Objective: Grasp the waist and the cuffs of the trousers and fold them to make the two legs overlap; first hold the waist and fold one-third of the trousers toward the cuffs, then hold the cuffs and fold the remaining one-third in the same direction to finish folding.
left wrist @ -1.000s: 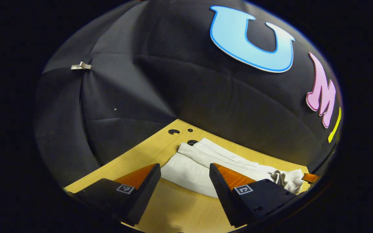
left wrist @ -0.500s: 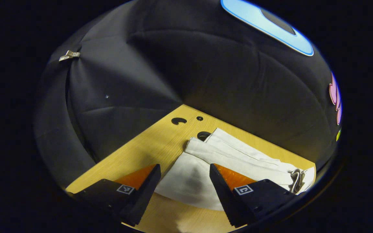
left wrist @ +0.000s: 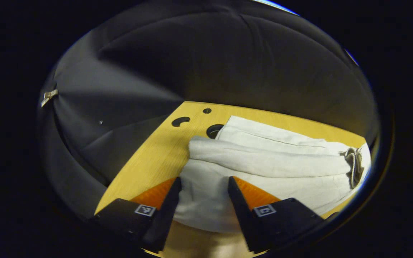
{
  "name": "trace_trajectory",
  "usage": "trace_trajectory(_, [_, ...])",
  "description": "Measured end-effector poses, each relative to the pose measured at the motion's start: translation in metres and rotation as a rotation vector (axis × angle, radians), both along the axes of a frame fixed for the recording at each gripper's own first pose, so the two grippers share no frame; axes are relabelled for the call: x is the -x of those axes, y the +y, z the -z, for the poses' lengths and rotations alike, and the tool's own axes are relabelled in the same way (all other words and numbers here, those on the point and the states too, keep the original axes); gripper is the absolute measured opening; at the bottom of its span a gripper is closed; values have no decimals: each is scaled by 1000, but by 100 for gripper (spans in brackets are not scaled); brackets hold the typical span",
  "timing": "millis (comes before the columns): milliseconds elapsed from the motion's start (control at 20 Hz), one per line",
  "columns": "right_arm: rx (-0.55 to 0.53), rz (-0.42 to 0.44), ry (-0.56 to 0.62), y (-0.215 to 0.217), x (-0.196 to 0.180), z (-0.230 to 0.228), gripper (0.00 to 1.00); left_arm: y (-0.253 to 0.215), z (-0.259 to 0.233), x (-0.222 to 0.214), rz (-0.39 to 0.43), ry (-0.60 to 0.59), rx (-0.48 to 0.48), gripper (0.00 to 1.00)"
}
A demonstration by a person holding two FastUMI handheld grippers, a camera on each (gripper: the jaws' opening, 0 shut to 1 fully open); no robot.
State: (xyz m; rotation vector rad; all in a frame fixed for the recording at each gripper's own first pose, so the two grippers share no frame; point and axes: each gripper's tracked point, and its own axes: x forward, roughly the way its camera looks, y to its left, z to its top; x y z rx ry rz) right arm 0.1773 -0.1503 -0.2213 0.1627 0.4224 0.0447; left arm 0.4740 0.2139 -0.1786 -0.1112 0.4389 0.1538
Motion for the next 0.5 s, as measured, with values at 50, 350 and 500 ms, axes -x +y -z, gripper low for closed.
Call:
trace_trajectory(50, [1, -8, 3, 4, 2, 3, 98, -1, 0, -1, 6, 0, 9, 80])
trace_trajectory(350, [100, -3, -27, -5, 9, 6, 98, -23, 1, -1, 43, -5, -4, 23])
trace_trajectory(500, [107, 7, -21, -10, 9, 9, 98, -28, 0, 0, 42, -9, 36, 17])
